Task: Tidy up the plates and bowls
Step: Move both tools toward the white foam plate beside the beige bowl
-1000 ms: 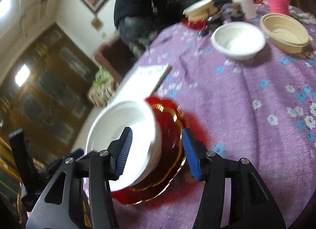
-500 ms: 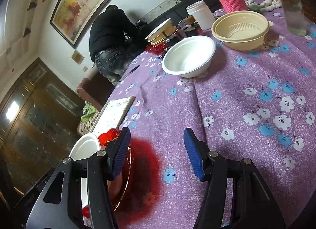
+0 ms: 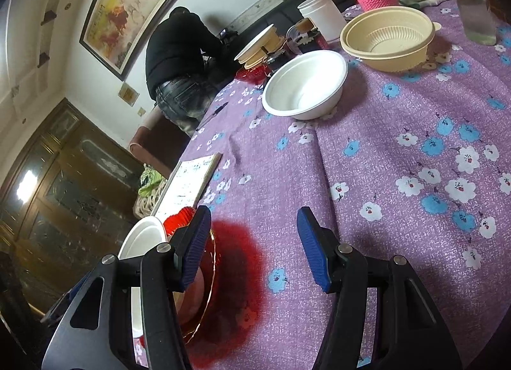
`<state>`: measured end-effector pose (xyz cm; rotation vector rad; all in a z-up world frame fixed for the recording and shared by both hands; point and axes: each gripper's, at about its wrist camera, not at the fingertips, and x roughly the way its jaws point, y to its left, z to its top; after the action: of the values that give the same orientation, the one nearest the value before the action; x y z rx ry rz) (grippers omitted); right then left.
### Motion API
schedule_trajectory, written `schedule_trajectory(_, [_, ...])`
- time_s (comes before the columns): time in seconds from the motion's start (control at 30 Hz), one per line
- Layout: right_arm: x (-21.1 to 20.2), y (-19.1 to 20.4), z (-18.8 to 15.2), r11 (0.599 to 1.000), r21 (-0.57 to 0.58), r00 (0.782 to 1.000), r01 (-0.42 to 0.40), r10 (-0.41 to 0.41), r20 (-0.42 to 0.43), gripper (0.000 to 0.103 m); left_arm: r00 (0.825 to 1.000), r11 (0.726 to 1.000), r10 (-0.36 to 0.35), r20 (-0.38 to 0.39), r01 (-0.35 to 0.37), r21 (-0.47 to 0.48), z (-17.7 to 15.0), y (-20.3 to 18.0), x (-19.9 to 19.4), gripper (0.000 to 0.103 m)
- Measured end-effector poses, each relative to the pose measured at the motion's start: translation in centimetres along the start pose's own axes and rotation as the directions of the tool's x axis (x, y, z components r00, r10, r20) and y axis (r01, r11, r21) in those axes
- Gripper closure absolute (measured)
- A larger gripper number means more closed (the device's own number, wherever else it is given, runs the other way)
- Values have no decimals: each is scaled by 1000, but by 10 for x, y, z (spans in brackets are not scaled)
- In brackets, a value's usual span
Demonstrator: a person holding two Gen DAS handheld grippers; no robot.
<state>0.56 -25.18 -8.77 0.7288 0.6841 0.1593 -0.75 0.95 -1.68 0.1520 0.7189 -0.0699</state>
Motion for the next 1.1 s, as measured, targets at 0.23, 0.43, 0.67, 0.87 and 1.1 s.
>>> schedule_trajectory(0.23, [3,-5,1,1000,25,1000,-4,4,-25,46,1000,1000,-17,-13,18,14,2,-9,5,24])
schedule_trajectory(0.43, [4,-8,1,999,44,999,-4,5,-37,46,999,998,-48,-18,49,28,8,-21,10,24])
schedule_trajectory(0.67, [8,-11,1,998,69,997,-14,19,-69,46,997,995,-79,-19,80,56,13,-40,15,24])
schedule_trajectory(0.87, [11,-19,2,991,124,994,-39,51,-98,46,993,990,-112,-33,114,85,20,-63,19,24])
schedule_trajectory(1.1, [7,-38,8,972,230,993,-56,78,-90,45,992,983,-122,-42,126,132,25,-91,24,24])
